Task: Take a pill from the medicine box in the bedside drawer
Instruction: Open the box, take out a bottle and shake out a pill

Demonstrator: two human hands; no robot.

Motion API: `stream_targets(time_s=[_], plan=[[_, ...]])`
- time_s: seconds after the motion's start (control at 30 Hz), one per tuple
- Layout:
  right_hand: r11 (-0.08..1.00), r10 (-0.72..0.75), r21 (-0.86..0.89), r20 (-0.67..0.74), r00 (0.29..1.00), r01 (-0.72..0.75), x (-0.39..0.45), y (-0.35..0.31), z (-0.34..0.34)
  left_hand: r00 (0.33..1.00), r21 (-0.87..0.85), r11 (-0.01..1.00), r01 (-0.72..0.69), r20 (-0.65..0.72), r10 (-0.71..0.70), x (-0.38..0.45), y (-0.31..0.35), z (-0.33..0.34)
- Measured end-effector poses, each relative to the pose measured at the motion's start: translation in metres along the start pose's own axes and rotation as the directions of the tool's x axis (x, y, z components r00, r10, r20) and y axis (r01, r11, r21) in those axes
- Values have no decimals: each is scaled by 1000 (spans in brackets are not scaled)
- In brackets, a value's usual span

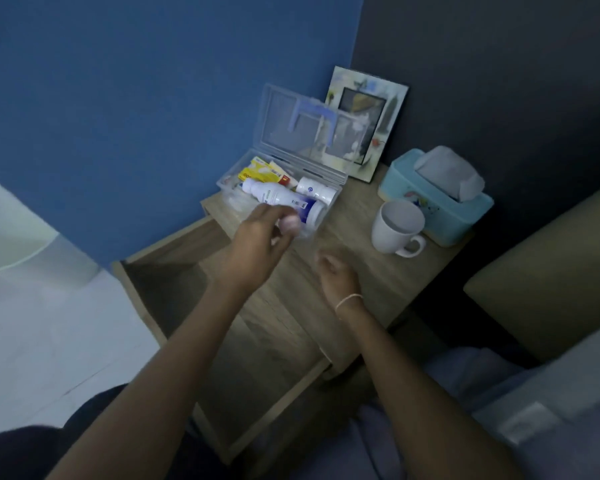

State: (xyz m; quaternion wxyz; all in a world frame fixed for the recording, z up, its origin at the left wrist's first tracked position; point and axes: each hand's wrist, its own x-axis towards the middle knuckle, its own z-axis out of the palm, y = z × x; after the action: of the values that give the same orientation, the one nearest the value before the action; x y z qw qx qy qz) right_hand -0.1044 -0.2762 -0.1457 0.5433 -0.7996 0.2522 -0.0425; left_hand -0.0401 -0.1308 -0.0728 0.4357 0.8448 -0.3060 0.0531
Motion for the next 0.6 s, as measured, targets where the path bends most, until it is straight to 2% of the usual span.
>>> stream_targets(time_s=[0.03, 0.07, 0.1, 0.17, 0.23, 0.33, 0.5, 0.6], plan=[[955, 80, 286, 20, 997, -83, -11, -12, -4, 1000, -10, 1000, 10, 12, -9, -11, 3, 3], [865, 131, 477, 85, 988, -156, -21, -19, -7, 1000, -14, 1000, 15, 27, -15, -20, 6, 5], [786, 146, 577, 171, 974, -219, -31, -23, -8, 999, -14, 1000, 20, 45, -19, -28, 8, 9], [690, 130, 658, 296, 946, -301, -47, -26, -10, 998, -26, 999, 27, 65, -25, -43, 14, 14], [582, 116, 731, 358, 926, -356, -57, -28, -12, 998, -39, 999, 22, 61, -20, -54, 20, 17], [458, 105, 789, 409, 907, -409, -64, -27, -12, 995, -68, 998, 17, 96, -11, -63, 23, 18], [335, 107, 808, 479, 871, -485, -67, -22, -13, 969, -70, 995, 70, 240, -51, -59, 23, 10], [226, 135, 836, 482, 866, -501, -67, -17, -13, 967, -42, 998, 54, 252, -42, -52, 26, 8]])
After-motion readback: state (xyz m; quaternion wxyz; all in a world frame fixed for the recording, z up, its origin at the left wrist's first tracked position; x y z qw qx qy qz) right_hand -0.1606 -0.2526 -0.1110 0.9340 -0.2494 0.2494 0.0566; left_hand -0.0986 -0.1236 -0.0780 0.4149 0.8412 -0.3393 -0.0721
